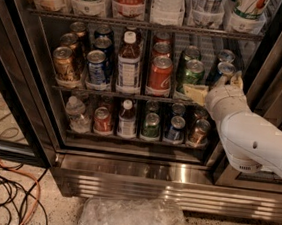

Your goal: Pick redbull can from middle shelf of fridge

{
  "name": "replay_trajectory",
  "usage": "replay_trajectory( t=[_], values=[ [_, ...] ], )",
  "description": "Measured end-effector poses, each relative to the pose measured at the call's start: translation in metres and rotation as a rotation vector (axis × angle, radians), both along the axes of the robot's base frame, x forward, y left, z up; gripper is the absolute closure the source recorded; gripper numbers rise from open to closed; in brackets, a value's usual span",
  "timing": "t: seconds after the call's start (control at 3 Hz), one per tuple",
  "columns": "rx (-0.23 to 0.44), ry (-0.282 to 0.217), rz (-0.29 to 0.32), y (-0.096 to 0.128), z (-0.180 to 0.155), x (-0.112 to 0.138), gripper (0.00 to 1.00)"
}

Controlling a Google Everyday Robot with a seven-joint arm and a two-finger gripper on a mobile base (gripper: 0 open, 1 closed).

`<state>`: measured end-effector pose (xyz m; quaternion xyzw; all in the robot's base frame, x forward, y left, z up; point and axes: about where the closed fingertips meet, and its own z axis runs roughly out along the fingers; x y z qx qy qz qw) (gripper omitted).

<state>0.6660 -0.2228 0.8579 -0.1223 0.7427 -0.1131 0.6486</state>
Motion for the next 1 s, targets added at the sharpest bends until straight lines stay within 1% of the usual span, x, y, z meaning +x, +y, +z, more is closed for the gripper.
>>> replay_trajectory(
  t=[0.33,0.67,1.0],
  values=[
    [0.000,0.000,0.000,0.0000,0.0000,0.0000,0.08],
    [-0.012,0.005,0.004,-0.0068,0.0010,0.0035,0.08],
    [-0.024,0.005,-0.002,-0.0078,0.0033,0.0086,0.06]
  ],
)
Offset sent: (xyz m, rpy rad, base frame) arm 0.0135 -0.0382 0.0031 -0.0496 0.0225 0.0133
